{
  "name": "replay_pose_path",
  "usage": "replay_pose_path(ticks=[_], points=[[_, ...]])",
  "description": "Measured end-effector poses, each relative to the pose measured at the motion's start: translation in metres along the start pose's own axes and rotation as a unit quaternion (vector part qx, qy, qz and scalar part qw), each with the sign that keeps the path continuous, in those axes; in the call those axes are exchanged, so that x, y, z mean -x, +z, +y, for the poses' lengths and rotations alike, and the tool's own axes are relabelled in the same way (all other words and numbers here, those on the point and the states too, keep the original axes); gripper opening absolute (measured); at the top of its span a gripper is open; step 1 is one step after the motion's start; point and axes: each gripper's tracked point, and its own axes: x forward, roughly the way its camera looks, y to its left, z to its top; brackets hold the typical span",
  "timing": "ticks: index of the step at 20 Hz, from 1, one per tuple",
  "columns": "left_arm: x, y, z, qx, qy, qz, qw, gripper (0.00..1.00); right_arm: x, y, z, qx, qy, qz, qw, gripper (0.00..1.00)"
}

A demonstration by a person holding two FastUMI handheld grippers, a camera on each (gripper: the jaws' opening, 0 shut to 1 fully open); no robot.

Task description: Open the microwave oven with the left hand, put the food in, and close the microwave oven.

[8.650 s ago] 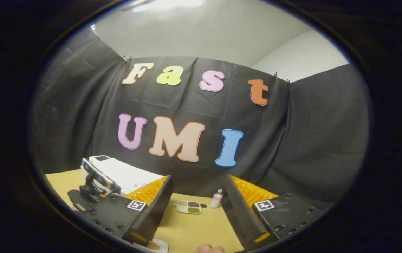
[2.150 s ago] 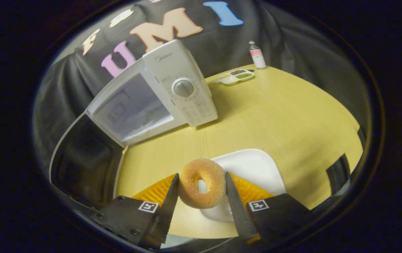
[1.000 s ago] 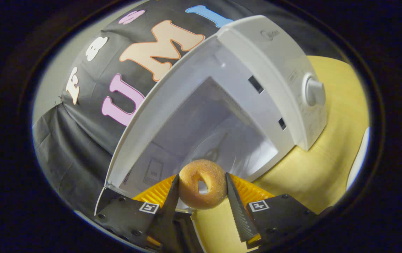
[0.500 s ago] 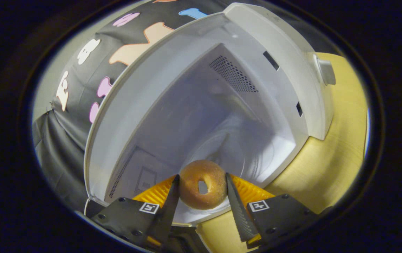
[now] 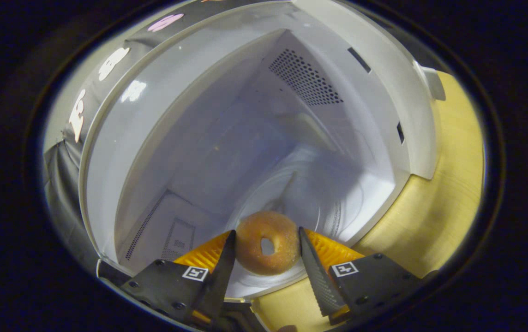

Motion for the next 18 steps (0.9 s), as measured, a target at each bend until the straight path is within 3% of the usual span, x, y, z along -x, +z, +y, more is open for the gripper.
replay_pose_path(ticks=[2, 4, 7, 8, 10, 11, 12, 18], points=[[-0.002, -0.009, 0.006, 0.013, 0.006, 0.009, 1.000, 0.95, 0.002, 0.000, 0.003, 0.010, 0.000, 0.000, 1.000, 0.79], [-0.003, -0.015, 0.009, 0.024, 0.010, 0.018, 0.999, 0.92, 0.001, 0.001, 0.002, 0.008, -0.002, 0.001, 1.000, 0.79], [0.000, -0.012, 0.010, 0.016, 0.011, 0.017, 1.000, 0.95, 0.002, 0.002, 0.009, 0.017, 0.007, -0.005, 1.000, 0.81], [0.001, -0.012, 0.010, 0.011, 0.011, 0.017, 1.000, 0.92, 0.003, 0.005, 0.010, 0.026, 0.009, -0.010, 1.000, 0.89], [0.001, -0.011, 0.009, 0.008, 0.010, 0.016, 1.000, 0.92, 0.003, 0.005, 0.012, 0.030, 0.016, -0.008, 0.999, 0.89], [0.001, -0.011, 0.008, 0.008, 0.009, 0.016, 1.000, 0.92, 0.004, 0.004, 0.011, 0.028, 0.015, -0.005, 0.999, 0.98], [0.001, -0.013, 0.008, 0.007, 0.008, 0.017, 1.000, 0.95, 0.004, 0.005, 0.011, 0.027, 0.016, -0.004, 0.999, 0.89], [0.002, -0.004, 0.024, -0.044, 0.021, 0.010, 0.999, 0.91, 0.013, 0.010, 0.013, 0.067, 0.027, -0.019, 0.997, 0.89]])
